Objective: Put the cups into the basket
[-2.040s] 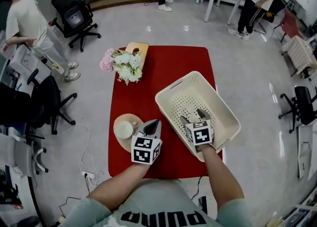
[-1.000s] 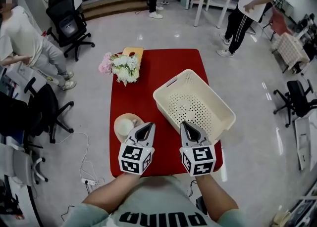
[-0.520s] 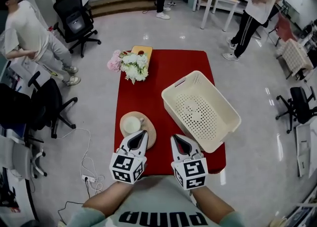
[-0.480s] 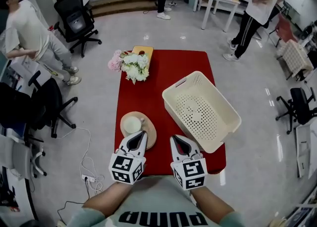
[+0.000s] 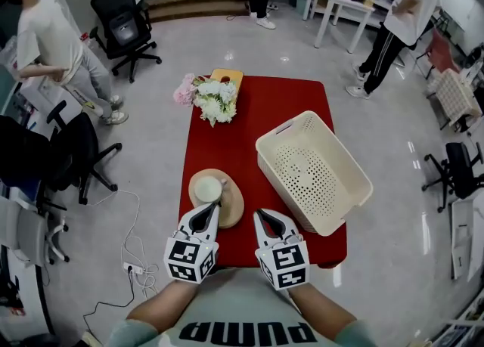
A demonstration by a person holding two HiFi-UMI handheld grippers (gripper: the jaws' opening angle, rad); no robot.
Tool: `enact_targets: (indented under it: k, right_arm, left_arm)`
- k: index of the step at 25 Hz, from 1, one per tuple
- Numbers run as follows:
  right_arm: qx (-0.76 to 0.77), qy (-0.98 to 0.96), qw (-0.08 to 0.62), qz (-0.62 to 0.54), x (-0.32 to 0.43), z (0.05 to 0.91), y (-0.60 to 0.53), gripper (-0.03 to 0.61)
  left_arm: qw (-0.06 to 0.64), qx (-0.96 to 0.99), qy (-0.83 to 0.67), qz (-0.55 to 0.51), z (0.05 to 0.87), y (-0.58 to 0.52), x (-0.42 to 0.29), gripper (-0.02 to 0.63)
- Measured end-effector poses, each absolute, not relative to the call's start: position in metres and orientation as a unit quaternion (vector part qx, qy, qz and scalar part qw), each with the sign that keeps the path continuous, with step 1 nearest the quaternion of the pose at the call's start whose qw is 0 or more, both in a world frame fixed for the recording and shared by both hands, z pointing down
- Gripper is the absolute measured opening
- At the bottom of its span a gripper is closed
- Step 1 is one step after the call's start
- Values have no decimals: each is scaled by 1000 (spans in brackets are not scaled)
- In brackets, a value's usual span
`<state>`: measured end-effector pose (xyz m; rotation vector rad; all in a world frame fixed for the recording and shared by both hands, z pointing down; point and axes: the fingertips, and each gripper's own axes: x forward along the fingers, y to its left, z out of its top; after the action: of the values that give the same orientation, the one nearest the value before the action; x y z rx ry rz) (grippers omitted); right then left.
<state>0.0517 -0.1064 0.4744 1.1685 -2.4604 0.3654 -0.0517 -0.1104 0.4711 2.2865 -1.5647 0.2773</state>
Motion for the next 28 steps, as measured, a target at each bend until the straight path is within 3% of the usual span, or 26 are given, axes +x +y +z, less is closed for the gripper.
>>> enact_targets:
  k: [17,18,20,22,28]
  right_arm:
    - [361,-897,225,124,17,490,-122,25]
    - [353,-899,227,124,11,492,-123,39]
    - [338,-902,239,120,1,500,-125,161]
    - [315,-908,251,113,-12,508,-125,231]
    - [274,-917,269,105,-48,524,-127,298]
  left_arm:
    - [189,768,-602,111,483,-111,-93,3]
    - [191,764,-606,111,485,-110,-98,3]
    - [194,757,-613,111,487,-108,-106,3]
    - [198,751,-620,112,490,-107,-115,3]
    - [205,734,-637,116,498,-102,-142,3]
